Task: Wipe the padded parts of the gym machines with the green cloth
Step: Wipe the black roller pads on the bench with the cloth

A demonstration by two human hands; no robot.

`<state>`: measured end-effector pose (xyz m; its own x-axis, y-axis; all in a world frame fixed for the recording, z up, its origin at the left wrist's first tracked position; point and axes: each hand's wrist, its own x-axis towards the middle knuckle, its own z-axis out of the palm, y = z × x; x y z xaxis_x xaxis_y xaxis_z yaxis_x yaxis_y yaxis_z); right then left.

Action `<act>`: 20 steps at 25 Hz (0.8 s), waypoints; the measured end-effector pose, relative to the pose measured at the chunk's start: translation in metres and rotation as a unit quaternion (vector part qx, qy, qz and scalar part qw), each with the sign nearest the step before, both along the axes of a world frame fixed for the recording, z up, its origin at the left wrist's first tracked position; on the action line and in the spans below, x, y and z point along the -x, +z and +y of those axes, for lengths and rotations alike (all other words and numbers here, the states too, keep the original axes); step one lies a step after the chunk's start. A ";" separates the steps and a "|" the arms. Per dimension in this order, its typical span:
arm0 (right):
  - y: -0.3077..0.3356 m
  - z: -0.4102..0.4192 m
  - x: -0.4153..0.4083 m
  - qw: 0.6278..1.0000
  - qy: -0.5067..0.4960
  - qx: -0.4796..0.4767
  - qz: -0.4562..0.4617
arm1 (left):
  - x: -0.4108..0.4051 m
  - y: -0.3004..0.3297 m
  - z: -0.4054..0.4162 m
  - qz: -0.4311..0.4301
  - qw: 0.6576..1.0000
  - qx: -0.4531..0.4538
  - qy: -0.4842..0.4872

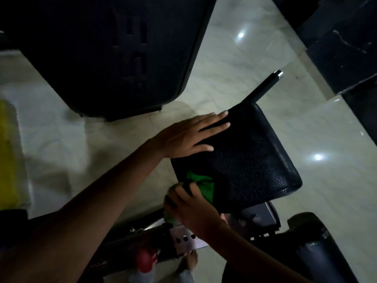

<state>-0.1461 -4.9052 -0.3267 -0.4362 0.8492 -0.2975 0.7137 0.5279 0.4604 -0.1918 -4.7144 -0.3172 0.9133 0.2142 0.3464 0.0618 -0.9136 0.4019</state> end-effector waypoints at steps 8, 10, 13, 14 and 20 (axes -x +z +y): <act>-0.020 0.011 0.015 0.997 -0.032 -0.062 0.018 | -0.007 0.010 -0.002 0.004 0.999 -0.045 -0.002; -0.011 -0.019 -0.011 0.997 0.033 -0.061 0.043 | -0.007 0.011 -0.004 0.006 0.999 -0.048 -0.003; 0.023 -0.042 -0.064 0.986 0.114 -0.069 0.104 | -0.004 0.008 -0.006 0.022 0.997 -0.071 -0.016; 0.038 -0.042 -0.081 0.982 0.132 -0.063 0.118 | -0.003 0.008 -0.007 0.023 0.997 -0.073 -0.018; 0.106 -0.040 -0.158 0.980 0.170 -0.043 0.094 | -0.003 0.011 -0.023 0.022 1.000 -0.020 0.005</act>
<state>0.0120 -4.9455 -0.2203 -0.7378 0.6644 -0.1191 0.5801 0.7144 0.3912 -0.1886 -4.7374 -0.3061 0.9256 0.2108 0.3143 0.0884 -0.9280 0.3620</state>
